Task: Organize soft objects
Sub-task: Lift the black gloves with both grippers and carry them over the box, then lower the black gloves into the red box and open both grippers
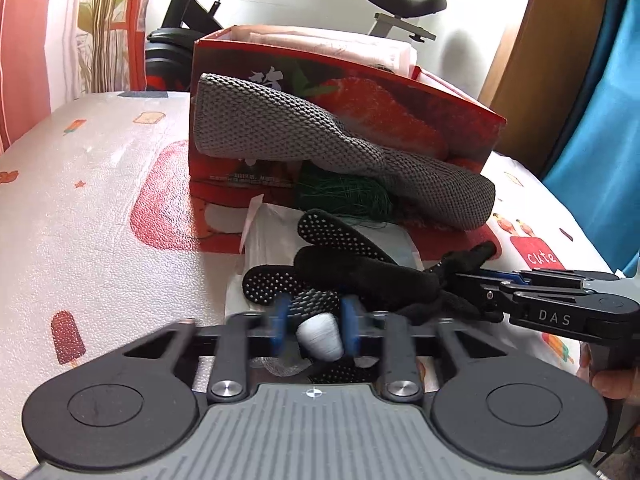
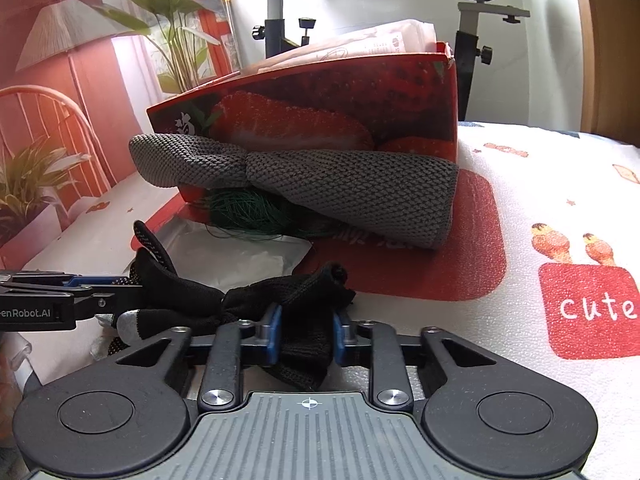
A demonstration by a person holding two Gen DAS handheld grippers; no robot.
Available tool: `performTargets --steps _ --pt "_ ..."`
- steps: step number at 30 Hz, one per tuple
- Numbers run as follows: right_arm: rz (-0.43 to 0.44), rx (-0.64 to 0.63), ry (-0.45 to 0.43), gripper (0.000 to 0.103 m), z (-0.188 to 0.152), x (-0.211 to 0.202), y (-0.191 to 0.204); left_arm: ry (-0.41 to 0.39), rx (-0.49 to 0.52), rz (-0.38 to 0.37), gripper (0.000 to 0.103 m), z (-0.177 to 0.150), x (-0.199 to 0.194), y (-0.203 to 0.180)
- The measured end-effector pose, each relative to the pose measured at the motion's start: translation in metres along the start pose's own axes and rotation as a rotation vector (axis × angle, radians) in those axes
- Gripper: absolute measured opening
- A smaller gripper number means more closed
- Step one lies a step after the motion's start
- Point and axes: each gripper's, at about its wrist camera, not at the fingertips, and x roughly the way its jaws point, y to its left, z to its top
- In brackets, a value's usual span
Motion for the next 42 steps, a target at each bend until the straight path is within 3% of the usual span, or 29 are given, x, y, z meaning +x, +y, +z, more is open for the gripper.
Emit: performTargets --steps 3,17,28,38,42 --pt "-0.003 -0.029 -0.016 0.016 0.001 -0.004 0.005 -0.007 0.001 -0.007 0.008 0.000 -0.003 0.001" --pt "0.034 -0.091 -0.139 0.015 0.033 -0.040 0.027 -0.204 -0.015 0.013 0.007 0.020 -0.048 -0.002" --pt "0.068 -0.166 -0.248 0.015 0.123 -0.055 0.049 -0.379 0.022 0.013 0.007 0.092 -0.079 -0.006" --pt "0.066 -0.245 -0.185 0.015 0.215 -0.010 0.050 -0.370 0.097 0.067 0.007 0.178 -0.046 -0.003" --pt "0.060 -0.249 -0.103 0.015 0.242 0.023 0.037 -0.332 0.095 0.068 0.007 0.208 -0.017 0.001"
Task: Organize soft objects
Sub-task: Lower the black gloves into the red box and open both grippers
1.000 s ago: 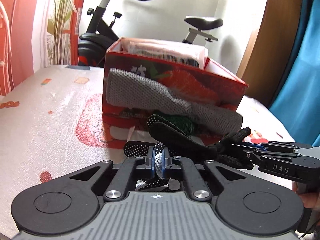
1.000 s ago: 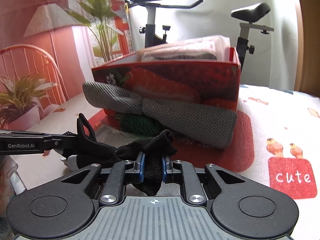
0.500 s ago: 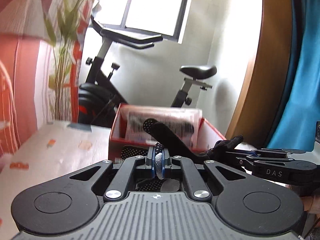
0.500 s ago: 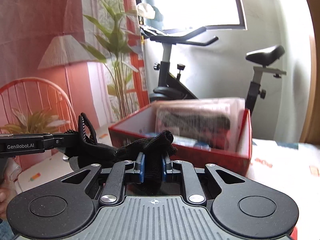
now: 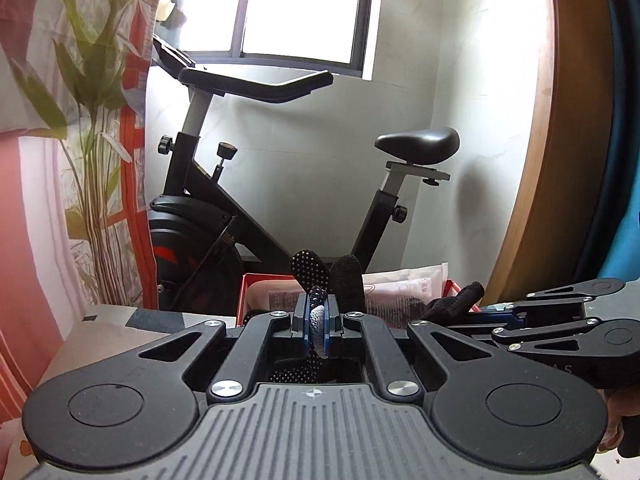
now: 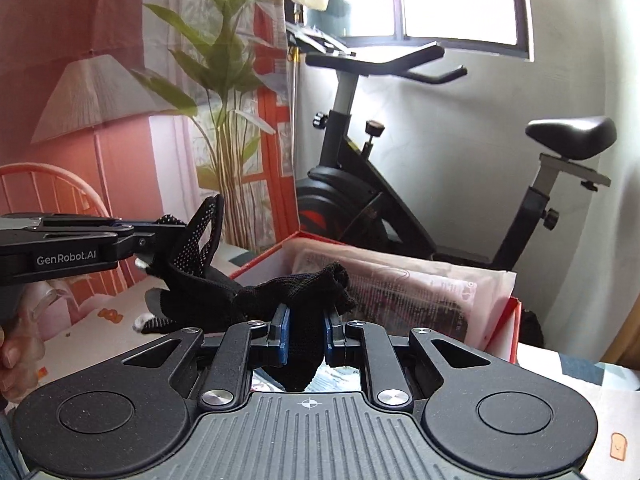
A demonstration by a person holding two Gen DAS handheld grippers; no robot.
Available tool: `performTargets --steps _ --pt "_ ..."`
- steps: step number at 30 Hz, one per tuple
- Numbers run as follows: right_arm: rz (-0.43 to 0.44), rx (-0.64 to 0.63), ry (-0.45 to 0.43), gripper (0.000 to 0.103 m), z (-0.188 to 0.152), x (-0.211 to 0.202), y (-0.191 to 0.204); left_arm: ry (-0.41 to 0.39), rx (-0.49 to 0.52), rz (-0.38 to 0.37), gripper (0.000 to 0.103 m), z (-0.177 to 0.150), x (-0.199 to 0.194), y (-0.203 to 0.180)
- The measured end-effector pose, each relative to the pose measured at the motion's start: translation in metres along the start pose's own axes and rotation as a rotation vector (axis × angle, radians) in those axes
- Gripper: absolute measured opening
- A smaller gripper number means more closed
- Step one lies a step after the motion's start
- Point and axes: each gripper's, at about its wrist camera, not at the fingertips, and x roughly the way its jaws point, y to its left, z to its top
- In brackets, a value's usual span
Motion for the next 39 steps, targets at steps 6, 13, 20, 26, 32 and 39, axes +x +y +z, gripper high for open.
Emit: performTargets --steps 6,13,20,26,32,39 --pt "-0.036 0.081 0.087 0.014 0.003 0.046 -0.040 0.041 0.048 0.013 0.007 0.005 0.049 -0.002" --pt "-0.088 0.193 0.161 0.014 -0.009 0.086 -0.063 0.114 0.098 0.042 0.010 -0.003 0.090 -0.003" --pt "-0.231 0.212 0.248 0.014 -0.018 0.115 -0.060 0.154 0.099 0.058 0.013 -0.009 0.101 0.003" --pt "-0.334 0.213 0.303 0.016 -0.024 0.126 -0.059 0.151 0.100 0.073 0.036 -0.011 0.094 0.003" --pt "-0.398 0.152 0.278 0.026 -0.017 0.112 -0.050 0.142 0.083 0.089 0.054 -0.006 0.083 0.006" --pt "-0.395 0.182 0.199 0.058 -0.007 0.075 -0.054 0.103 0.077 0.076 0.097 0.003 0.056 0.001"
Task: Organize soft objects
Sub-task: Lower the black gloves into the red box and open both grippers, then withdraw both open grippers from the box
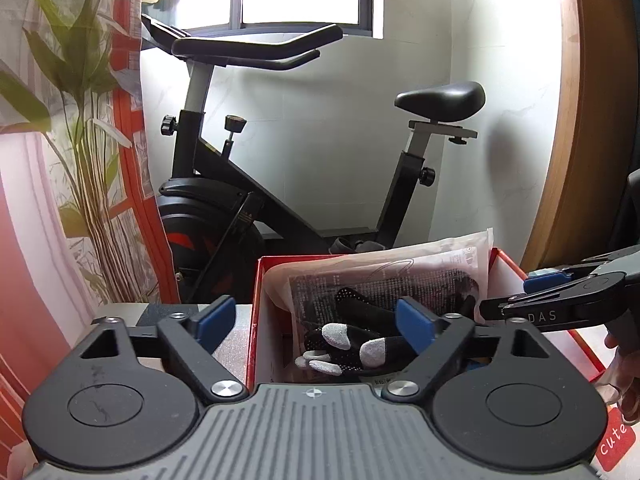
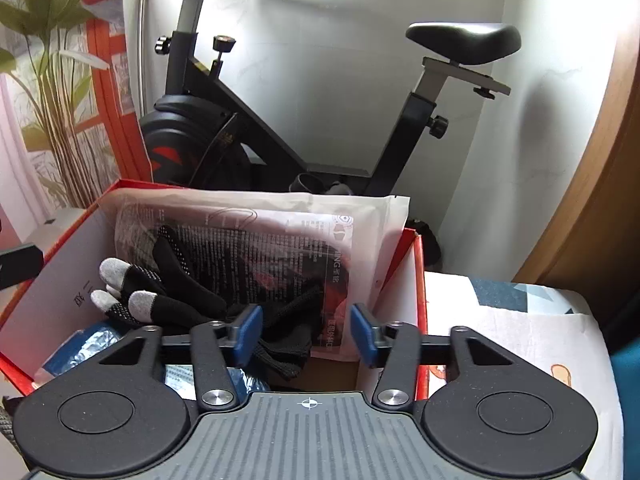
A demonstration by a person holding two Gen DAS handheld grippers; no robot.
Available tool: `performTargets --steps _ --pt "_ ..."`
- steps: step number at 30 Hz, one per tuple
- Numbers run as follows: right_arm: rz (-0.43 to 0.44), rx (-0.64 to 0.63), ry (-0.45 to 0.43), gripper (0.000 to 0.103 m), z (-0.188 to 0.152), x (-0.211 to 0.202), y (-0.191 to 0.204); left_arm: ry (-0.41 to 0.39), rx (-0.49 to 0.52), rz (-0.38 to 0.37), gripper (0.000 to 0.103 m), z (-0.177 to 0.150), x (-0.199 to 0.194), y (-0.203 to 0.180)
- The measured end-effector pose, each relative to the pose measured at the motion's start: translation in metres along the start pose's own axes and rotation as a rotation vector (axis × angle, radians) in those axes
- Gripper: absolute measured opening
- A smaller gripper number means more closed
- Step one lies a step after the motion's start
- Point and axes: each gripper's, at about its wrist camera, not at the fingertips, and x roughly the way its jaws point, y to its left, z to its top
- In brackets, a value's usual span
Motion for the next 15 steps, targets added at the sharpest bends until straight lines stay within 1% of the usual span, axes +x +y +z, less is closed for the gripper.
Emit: performTargets --steps 1,3,5,6,7,8,10,15 --pt "0.007 0.007 -0.020 0.066 0.000 -0.007 -0.002 -0.006 0.001 0.002 0.098 0.001 -0.004 -0.001" --pt "0.006 0.008 -0.061 0.071 0.000 -0.021 -0.005 -0.015 -0.002 0.003 0.100 0.002 -0.013 -0.002" --pt "-0.008 0.010 -0.099 0.081 0.000 -0.032 -0.006 -0.016 -0.011 0.012 0.101 0.003 -0.021 -0.003" --pt "-0.011 0.018 -0.116 0.091 -0.001 -0.038 -0.008 -0.018 -0.015 0.017 0.103 0.003 -0.026 -0.003" --pt "-0.009 0.026 -0.133 0.100 -0.001 -0.044 -0.009 -0.022 -0.018 0.016 0.103 0.003 -0.031 -0.003" --pt "-0.005 0.032 -0.146 0.103 -0.002 -0.048 -0.009 -0.028 -0.021 0.014 0.103 0.003 -0.035 -0.002" --pt "0.001 0.040 -0.160 0.103 -0.003 -0.058 -0.011 -0.035 -0.026 0.014 0.103 0.002 -0.043 -0.002" --pt "-0.001 0.056 -0.165 0.103 -0.011 -0.076 -0.011 -0.049 -0.029 0.027 0.103 0.001 -0.062 -0.004"
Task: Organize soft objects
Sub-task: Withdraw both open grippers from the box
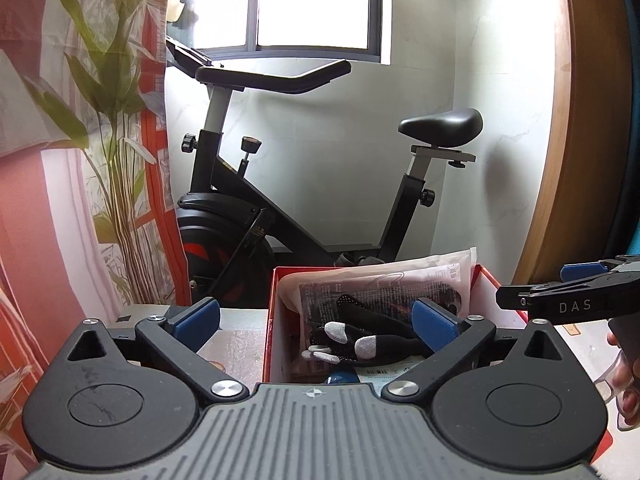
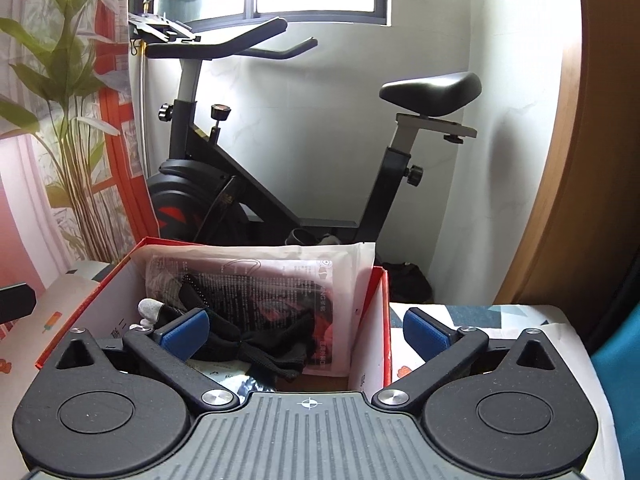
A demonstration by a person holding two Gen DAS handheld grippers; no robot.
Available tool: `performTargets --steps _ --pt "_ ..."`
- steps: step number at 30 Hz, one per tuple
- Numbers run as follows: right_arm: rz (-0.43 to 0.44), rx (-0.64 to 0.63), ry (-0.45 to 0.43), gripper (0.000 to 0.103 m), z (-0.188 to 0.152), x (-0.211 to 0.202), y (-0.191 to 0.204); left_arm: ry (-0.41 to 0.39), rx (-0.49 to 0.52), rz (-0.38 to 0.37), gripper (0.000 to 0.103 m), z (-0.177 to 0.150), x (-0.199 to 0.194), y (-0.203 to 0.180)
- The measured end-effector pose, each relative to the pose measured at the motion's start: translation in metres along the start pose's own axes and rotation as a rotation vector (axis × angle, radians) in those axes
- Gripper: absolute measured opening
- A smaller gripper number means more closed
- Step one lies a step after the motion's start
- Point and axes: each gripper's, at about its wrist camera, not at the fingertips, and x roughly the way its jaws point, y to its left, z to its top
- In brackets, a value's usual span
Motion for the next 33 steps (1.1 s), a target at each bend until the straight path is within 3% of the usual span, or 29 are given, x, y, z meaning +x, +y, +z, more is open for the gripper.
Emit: performTargets --steps 12,20,33 --pt "0.016 0.031 -0.025 0.103 -0.026 -0.050 0.005 -0.033 -0.030 -0.007 0.103 -0.009 -0.043 -0.001" --pt "0.042 0.027 -0.035 0.103 -0.050 -0.073 0.008 -0.041 -0.042 0.007 0.103 -0.033 -0.068 -0.004" --pt "0.072 0.023 0.001 0.103 -0.124 -0.078 0.012 0.030 -0.107 0.002 0.103 -0.087 -0.073 0.003"
